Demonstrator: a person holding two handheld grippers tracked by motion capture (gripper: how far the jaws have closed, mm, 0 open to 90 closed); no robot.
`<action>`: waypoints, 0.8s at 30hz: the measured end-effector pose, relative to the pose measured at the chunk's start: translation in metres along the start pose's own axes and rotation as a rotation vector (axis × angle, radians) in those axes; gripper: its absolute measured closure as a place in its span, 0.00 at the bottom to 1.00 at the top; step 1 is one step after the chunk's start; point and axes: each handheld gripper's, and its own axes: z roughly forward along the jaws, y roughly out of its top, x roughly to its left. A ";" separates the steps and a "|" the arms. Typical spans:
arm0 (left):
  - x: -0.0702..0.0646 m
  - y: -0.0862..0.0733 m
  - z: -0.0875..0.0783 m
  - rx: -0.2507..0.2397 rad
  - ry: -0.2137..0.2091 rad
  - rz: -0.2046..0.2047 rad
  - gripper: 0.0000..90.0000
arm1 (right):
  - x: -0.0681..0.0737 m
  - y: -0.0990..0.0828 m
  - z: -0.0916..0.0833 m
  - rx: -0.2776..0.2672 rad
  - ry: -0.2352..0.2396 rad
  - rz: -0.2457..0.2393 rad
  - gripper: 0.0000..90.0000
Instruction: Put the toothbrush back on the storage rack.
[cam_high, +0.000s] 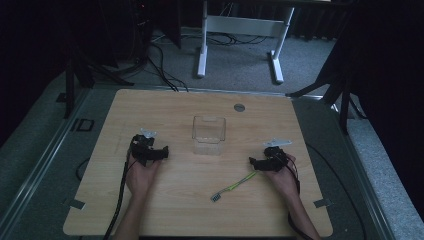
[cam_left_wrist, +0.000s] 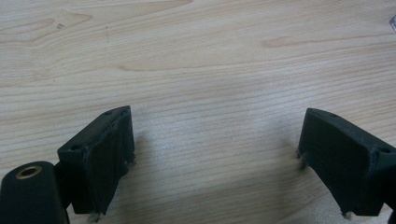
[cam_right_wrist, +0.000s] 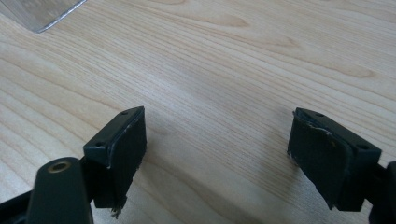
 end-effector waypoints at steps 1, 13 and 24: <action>0.000 0.000 0.000 0.000 0.000 0.000 0.12 | 0.000 0.000 0.000 0.003 0.002 -0.003 0.21; 0.000 -0.002 -0.002 -0.001 0.008 -0.007 0.13 | -0.003 0.001 -0.005 0.028 0.032 -0.012 0.29; 0.000 -0.003 -0.003 -0.001 0.010 -0.011 0.13 | -0.005 0.002 -0.016 0.033 0.037 -0.050 0.31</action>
